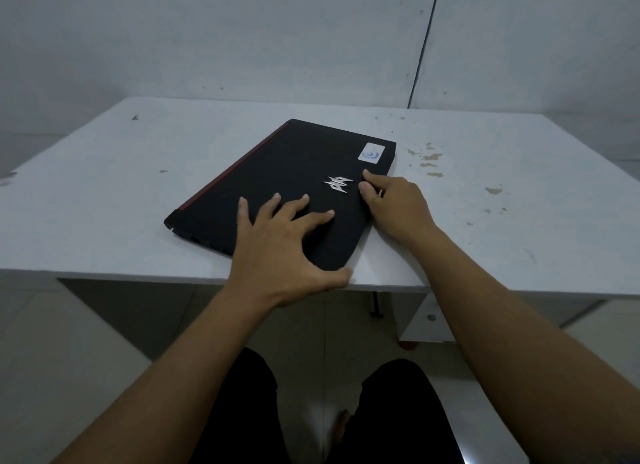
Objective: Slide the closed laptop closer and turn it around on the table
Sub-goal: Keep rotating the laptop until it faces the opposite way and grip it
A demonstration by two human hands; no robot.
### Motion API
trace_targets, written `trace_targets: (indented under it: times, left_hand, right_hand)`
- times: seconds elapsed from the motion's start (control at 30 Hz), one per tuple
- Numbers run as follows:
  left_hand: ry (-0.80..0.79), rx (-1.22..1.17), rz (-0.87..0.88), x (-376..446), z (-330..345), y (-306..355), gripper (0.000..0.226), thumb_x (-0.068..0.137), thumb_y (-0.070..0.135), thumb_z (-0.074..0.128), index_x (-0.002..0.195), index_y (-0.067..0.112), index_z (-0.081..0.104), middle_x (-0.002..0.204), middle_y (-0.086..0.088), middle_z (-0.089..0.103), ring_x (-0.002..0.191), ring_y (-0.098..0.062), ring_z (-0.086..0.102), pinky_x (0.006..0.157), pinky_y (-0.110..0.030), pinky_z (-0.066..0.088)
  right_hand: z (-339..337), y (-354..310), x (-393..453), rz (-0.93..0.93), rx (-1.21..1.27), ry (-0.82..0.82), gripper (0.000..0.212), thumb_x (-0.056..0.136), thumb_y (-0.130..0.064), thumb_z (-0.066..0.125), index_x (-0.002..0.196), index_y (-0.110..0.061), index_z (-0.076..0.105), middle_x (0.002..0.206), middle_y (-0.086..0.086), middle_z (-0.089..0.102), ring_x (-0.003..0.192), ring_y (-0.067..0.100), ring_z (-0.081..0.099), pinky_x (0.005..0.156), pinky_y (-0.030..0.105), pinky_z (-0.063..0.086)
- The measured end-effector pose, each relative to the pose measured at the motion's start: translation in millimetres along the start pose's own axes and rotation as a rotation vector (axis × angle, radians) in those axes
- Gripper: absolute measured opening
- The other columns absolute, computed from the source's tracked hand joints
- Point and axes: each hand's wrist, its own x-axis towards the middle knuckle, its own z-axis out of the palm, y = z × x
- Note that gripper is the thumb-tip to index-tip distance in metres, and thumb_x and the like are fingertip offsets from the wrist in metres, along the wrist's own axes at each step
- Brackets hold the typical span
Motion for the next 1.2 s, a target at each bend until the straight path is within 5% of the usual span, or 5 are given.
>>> trace_targets:
  times: [0.17, 0.37, 0.57, 0.7, 1.2]
  left_hand:
    - [0.194, -0.247, -0.504, -11, -1, -4, 0.097, 0.074, 0.096, 0.029, 0.156, 0.044, 0.038, 0.173, -0.010, 0.008, 0.157, -0.035, -0.014, 0.119, -0.063, -0.014]
    - [0.226, -0.424, -0.633, 6, 4, -9, 0.087, 0.081, 0.082, 0.050, 0.155, 0.037, 0.041, 0.173, -0.010, 0.001, 0.156, -0.031, -0.021, 0.119, -0.062, -0.016]
    - [0.302, -0.306, -0.580, 6, 20, -13, 0.072, 0.078, 0.075, 0.058, 0.139, 0.038, 0.060, 0.170, -0.009, 0.021, 0.158, -0.035, -0.010, 0.118, -0.068, -0.010]
    - [0.317, -0.289, -0.569, 8, 23, -15, 0.065, 0.080, 0.071, 0.058, 0.136, 0.039, 0.062, 0.168, -0.008, 0.026, 0.158, -0.035, -0.007, 0.118, -0.069, -0.009]
    - [0.257, -0.396, -0.420, 25, 6, -58, 0.046, 0.076, 0.061, 0.060, 0.119, 0.045, 0.068, 0.155, 0.001, 0.046, 0.156, -0.028, 0.013, 0.121, -0.064, 0.011]
  right_hand:
    - [-5, -2, 28, 0.070, 0.022, 0.086, 0.045, 0.088, -0.047, 0.066, 0.130, -0.032, 0.065, 0.125, 0.008, 0.046, 0.119, 0.027, 0.051, 0.103, 0.039, 0.042]
    - [2, -15, 80, 0.200, -0.091, -0.097, 0.067, 0.090, -0.060, 0.055, 0.151, -0.036, 0.043, 0.156, 0.006, 0.029, 0.144, 0.029, 0.030, 0.114, 0.046, 0.024]
    - [5, -8, 115, 0.239, -0.203, -0.257, 0.087, 0.081, -0.083, 0.043, 0.156, -0.039, 0.033, 0.166, 0.011, 0.018, 0.151, 0.034, 0.017, 0.118, 0.057, 0.017]
    - [8, -5, 115, 0.210, -0.208, -0.228, 0.088, 0.081, -0.085, 0.042, 0.155, -0.038, 0.035, 0.159, 0.012, 0.028, 0.142, 0.040, 0.031, 0.114, 0.054, 0.025]
    - [0, 6, 74, 0.364, -0.374, -0.100, 0.088, 0.084, -0.084, 0.027, 0.157, -0.035, 0.029, 0.164, 0.017, 0.020, 0.146, 0.040, 0.023, 0.114, 0.058, 0.017]
